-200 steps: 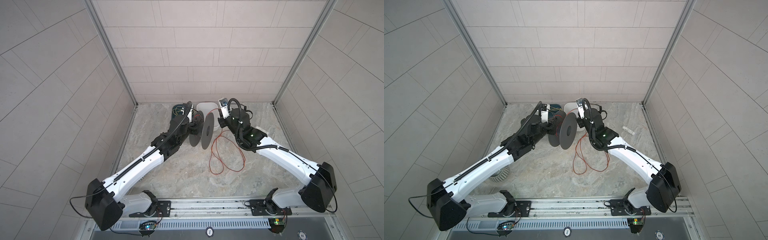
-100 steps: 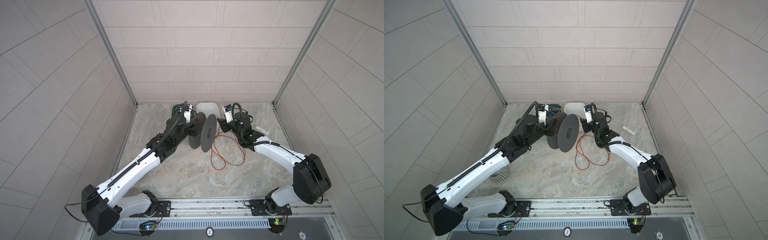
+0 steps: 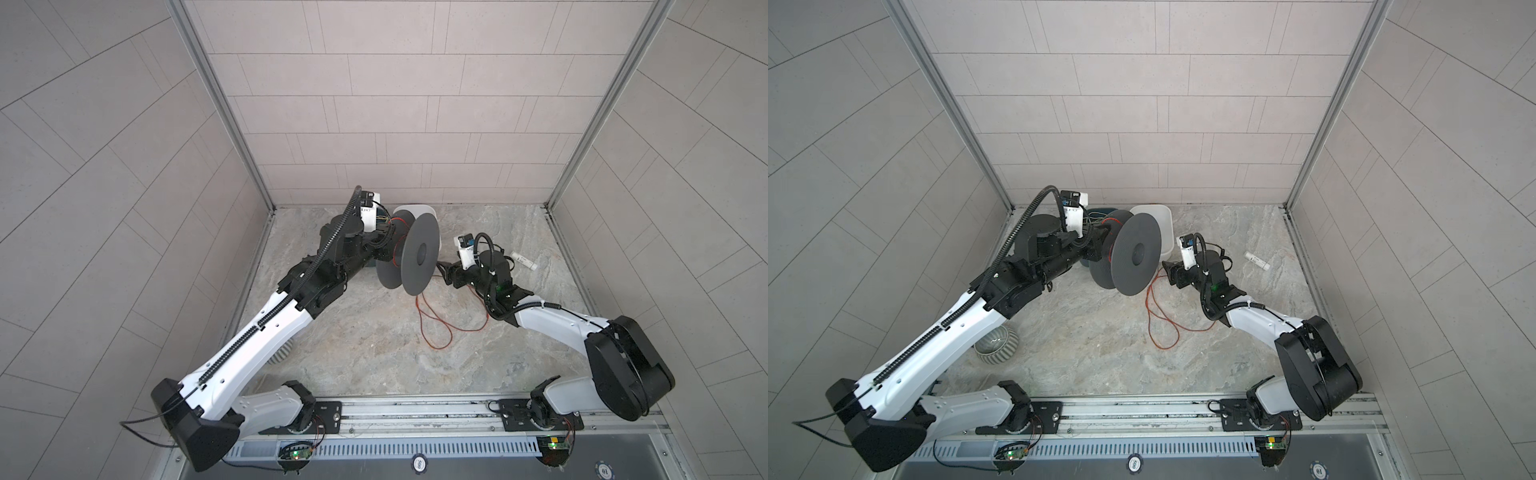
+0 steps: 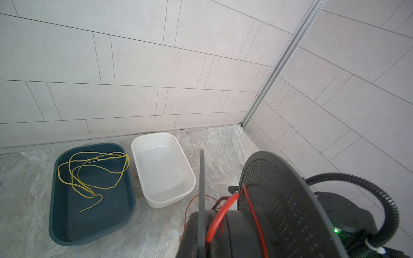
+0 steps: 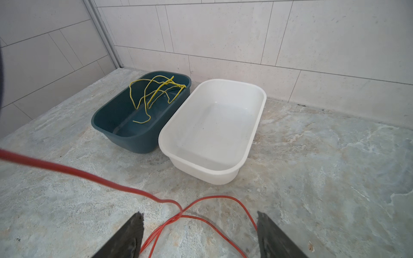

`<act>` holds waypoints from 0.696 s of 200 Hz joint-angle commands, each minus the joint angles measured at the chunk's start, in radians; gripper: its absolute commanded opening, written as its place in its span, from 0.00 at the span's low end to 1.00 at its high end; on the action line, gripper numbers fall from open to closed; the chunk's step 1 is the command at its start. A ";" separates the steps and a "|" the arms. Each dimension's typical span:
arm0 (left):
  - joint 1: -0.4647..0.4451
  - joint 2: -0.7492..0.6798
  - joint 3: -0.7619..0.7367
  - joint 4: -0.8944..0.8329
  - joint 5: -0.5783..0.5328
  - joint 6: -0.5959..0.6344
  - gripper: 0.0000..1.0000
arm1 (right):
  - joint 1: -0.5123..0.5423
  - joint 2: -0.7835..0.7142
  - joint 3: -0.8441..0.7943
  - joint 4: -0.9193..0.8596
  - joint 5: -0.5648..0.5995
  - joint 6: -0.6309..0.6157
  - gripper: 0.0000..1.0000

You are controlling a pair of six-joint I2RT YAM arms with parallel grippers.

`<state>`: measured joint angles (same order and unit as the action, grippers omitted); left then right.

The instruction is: Wrap the cables

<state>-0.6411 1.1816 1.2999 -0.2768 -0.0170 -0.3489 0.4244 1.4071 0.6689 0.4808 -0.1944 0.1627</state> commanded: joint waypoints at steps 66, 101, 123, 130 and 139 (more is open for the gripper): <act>0.012 0.004 0.128 -0.004 0.075 -0.063 0.00 | 0.003 0.074 -0.089 0.320 -0.241 0.053 0.69; 0.024 0.014 0.156 -0.019 0.081 -0.057 0.00 | 0.025 0.034 -0.176 0.394 -0.214 0.061 0.67; 0.025 0.019 0.167 -0.009 0.099 -0.068 0.00 | 0.050 -0.015 -0.198 0.343 -0.184 0.024 0.67; 0.025 0.018 0.170 -0.009 0.102 -0.068 0.00 | 0.066 -0.032 -0.200 0.314 -0.162 -0.006 0.68; 0.024 0.021 0.174 -0.007 0.103 -0.068 0.00 | 0.091 -0.055 -0.202 0.276 -0.134 -0.050 0.67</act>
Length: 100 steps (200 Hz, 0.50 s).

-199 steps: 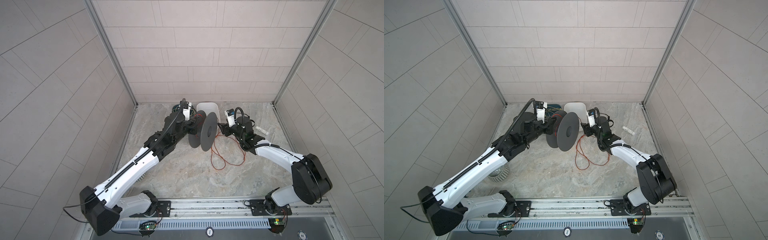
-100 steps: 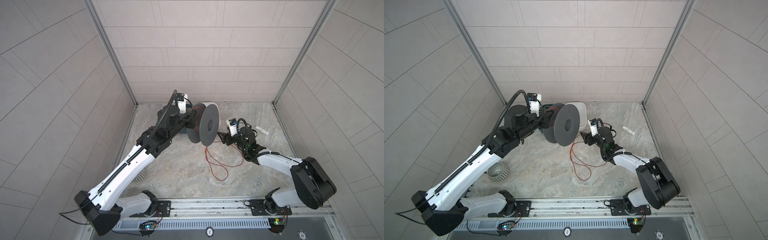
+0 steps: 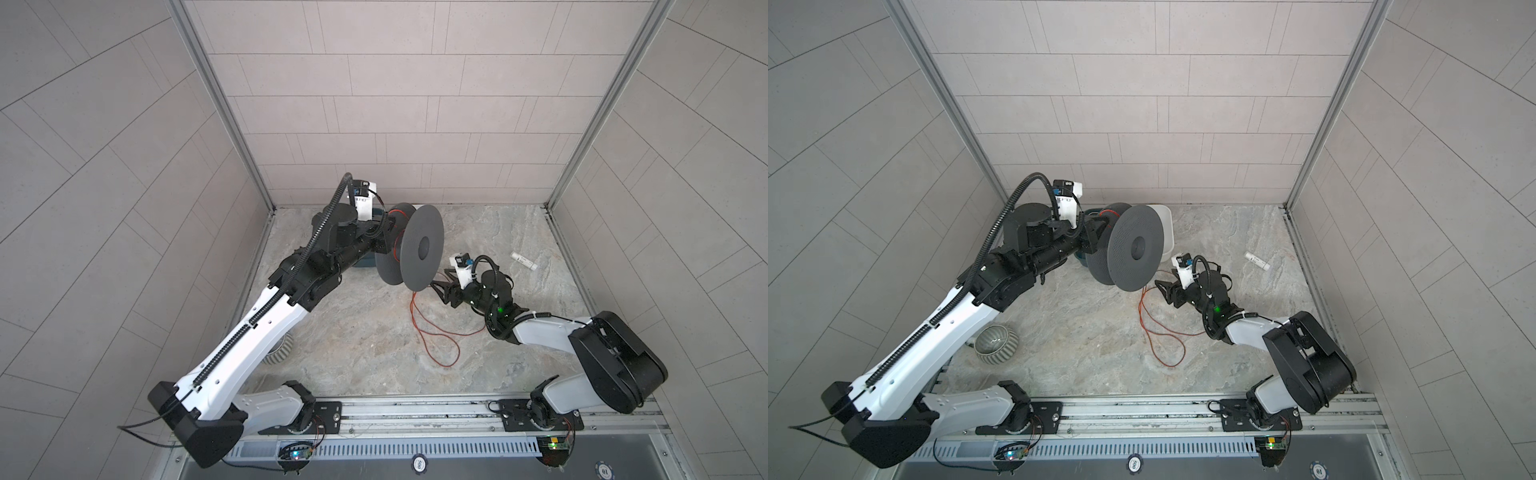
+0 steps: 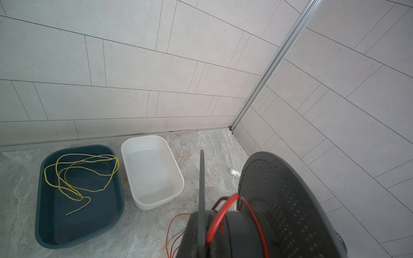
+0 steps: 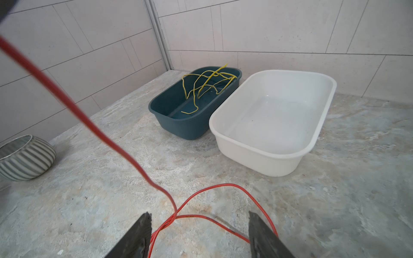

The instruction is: Wrap the cables

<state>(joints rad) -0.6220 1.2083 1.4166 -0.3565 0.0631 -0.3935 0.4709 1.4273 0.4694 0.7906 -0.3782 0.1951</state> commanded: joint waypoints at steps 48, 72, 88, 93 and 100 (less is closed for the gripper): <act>0.008 0.004 0.084 0.077 0.058 -0.046 0.00 | 0.094 -0.036 0.004 0.042 0.003 -0.083 0.67; 0.008 0.004 0.099 0.071 0.070 -0.053 0.00 | 0.104 0.027 0.031 0.122 0.001 -0.047 0.66; 0.007 -0.005 0.106 0.069 0.069 -0.054 0.00 | 0.103 0.072 0.058 0.154 -0.006 -0.029 0.65; 0.008 -0.006 0.110 0.065 0.068 -0.054 0.00 | 0.104 0.085 0.068 0.164 -0.006 -0.026 0.65; 0.010 -0.006 0.117 0.056 0.065 -0.054 0.00 | 0.104 0.107 0.075 0.189 -0.004 -0.020 0.65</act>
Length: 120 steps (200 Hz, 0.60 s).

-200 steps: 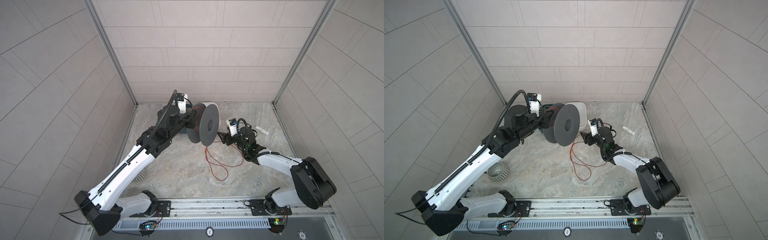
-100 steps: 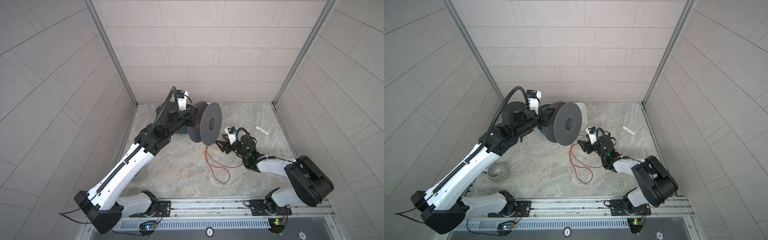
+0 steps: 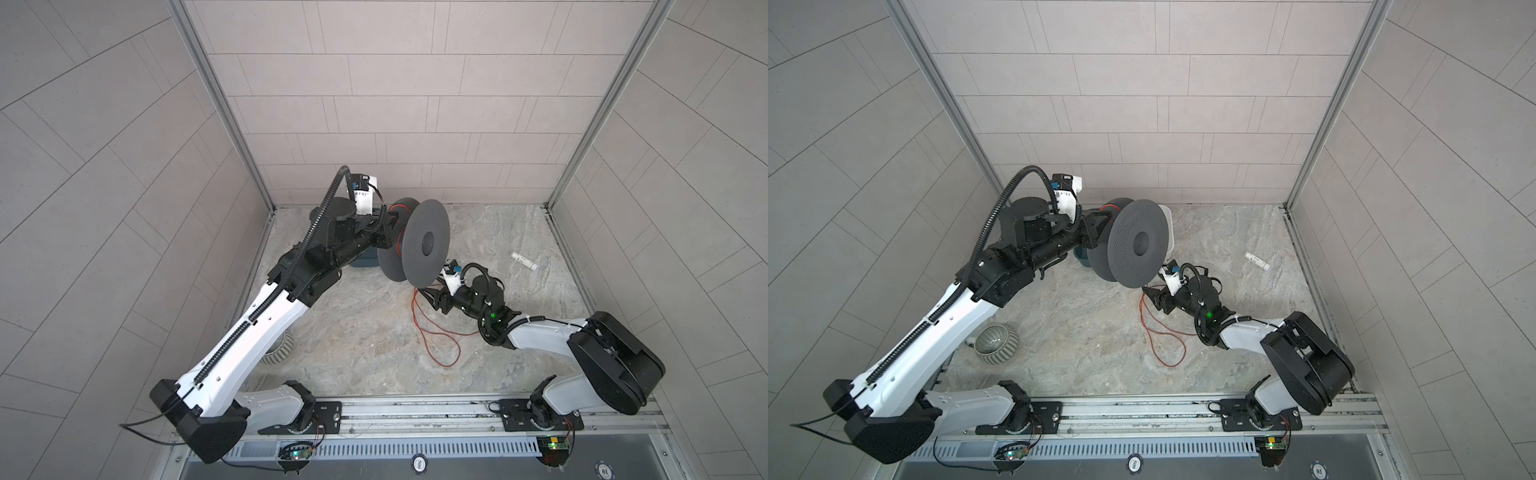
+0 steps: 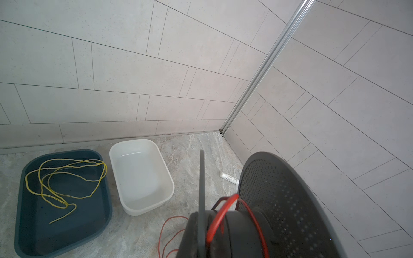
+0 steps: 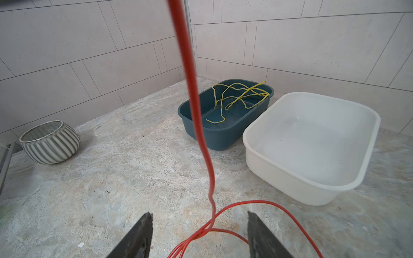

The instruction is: Wrap the cables

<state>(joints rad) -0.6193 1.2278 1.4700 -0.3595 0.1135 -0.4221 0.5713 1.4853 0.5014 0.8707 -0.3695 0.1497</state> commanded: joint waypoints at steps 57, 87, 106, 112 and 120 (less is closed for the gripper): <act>0.024 -0.037 0.110 0.049 0.038 -0.050 0.00 | 0.000 0.162 0.099 0.259 -0.003 0.103 0.51; 0.042 -0.034 0.127 0.043 0.038 -0.056 0.00 | 0.000 0.173 0.104 0.277 -0.011 0.119 0.33; 0.061 -0.032 0.122 0.059 0.036 -0.079 0.00 | 0.000 0.166 0.084 0.290 -0.005 0.124 0.18; 0.068 -0.032 0.117 0.071 0.034 -0.092 0.00 | 0.001 0.165 0.079 0.290 -0.006 0.124 0.14; 0.078 -0.033 0.110 0.088 0.028 -0.107 0.00 | 0.000 0.164 0.076 0.285 -0.006 0.122 0.09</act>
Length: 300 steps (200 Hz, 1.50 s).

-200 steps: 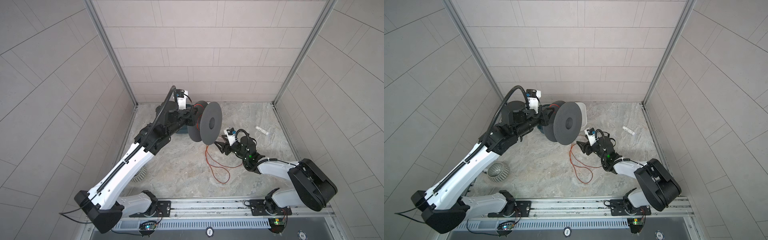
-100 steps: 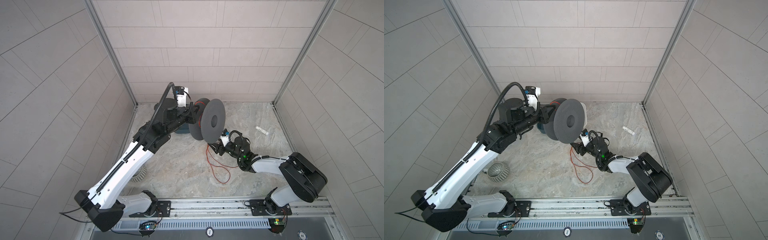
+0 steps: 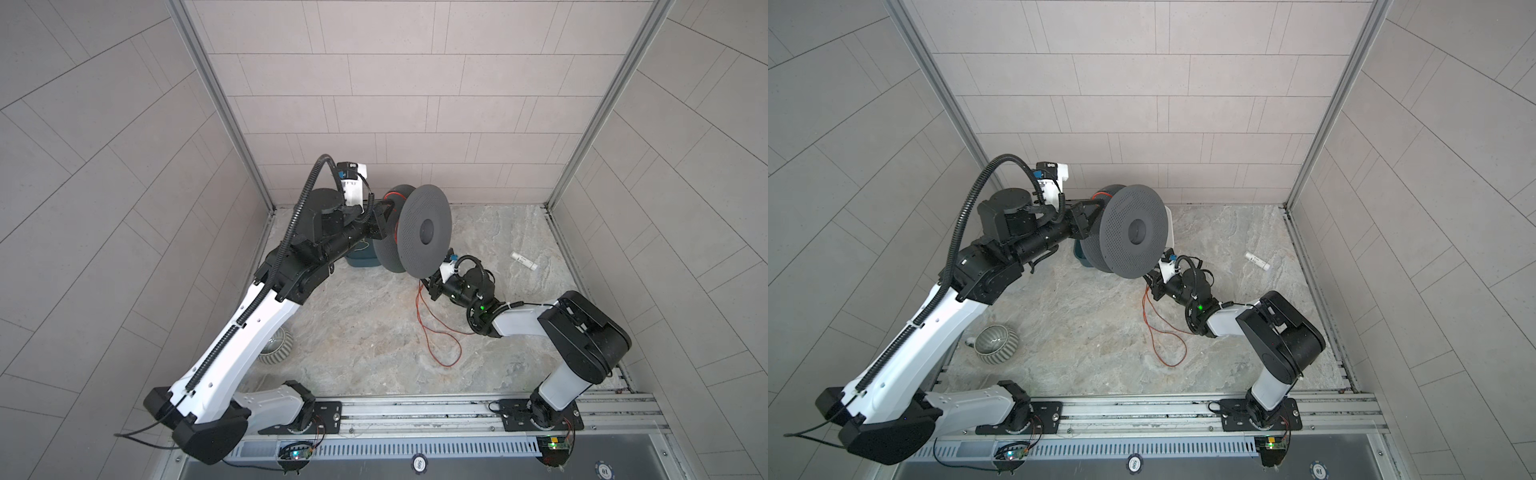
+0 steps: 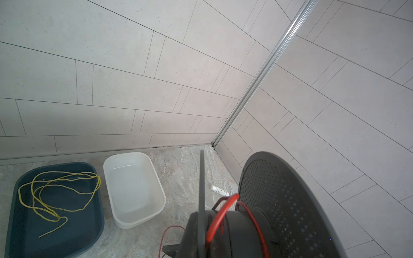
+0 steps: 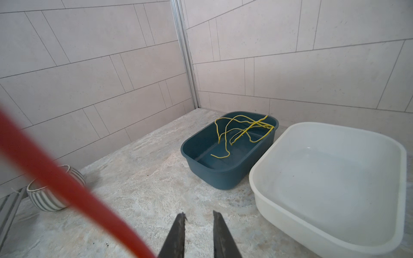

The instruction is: Wrap the cables

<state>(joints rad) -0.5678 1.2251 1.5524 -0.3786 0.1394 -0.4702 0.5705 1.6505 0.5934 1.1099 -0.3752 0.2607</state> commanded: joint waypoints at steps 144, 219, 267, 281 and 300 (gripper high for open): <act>0.070 -0.030 -0.208 0.389 -0.421 -0.150 0.00 | 0.193 -0.321 0.056 -0.587 0.150 -0.268 0.00; -0.079 0.027 -0.247 0.399 -0.710 0.097 0.00 | 0.322 -0.426 0.353 -1.066 0.387 -0.363 0.00; -0.188 0.059 -0.240 0.379 -0.840 0.266 0.00 | 0.328 -0.465 0.510 -1.231 0.493 -0.369 0.00; -0.215 0.071 -0.232 0.370 -0.867 0.309 0.00 | 0.328 -0.444 0.567 -1.288 0.529 -0.376 0.00; -0.252 0.092 -0.198 0.334 -0.913 0.362 0.00 | 0.328 -0.432 0.606 -1.320 0.553 -0.386 0.00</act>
<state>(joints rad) -0.7849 1.3022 1.3006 -0.0647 -0.6624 -0.2302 0.8967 1.2148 1.1423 -0.1261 0.0982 -0.0959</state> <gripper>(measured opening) 0.073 0.048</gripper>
